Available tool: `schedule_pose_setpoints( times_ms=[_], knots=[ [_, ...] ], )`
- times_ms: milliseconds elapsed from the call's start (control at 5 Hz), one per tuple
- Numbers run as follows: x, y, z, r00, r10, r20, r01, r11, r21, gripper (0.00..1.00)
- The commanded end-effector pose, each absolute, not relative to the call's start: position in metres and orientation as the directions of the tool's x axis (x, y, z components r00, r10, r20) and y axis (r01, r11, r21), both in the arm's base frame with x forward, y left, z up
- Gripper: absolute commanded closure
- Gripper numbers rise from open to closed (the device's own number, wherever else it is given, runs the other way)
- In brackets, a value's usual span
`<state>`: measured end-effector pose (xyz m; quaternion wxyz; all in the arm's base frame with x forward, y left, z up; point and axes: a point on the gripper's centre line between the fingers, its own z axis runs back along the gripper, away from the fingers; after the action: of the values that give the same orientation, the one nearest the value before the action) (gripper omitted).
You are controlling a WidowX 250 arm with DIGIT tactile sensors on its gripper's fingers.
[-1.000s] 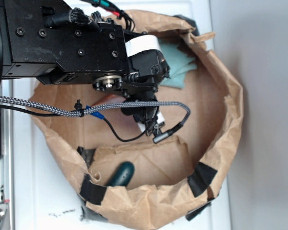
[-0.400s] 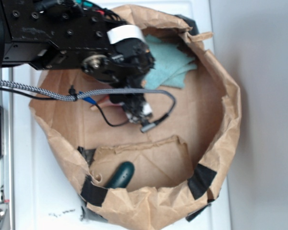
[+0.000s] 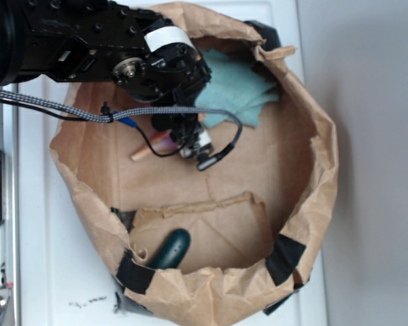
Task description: Grab the shell.
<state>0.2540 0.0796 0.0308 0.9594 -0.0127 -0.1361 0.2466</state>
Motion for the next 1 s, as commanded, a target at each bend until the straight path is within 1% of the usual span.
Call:
schedule_pose_setpoints(
  times_ms=[0,200,400,600,800],
  knots=[
    [0.266,0.071,0.019,0.804,0.509,0.307,-0.516,0.854,-0.064,1.0],
    [0.272,0.07,0.027,0.794,0.536,0.289,-0.539,0.839,-0.074,1.0],
    [0.273,0.068,0.036,0.788,0.546,0.284,-0.549,0.832,-0.08,1.0],
    [0.272,0.069,0.07,0.81,0.544,0.221,-0.537,0.838,-0.096,1.0],
    [0.269,0.071,0.109,0.824,0.53,0.198,-0.525,0.847,-0.084,1.0]
  ],
)
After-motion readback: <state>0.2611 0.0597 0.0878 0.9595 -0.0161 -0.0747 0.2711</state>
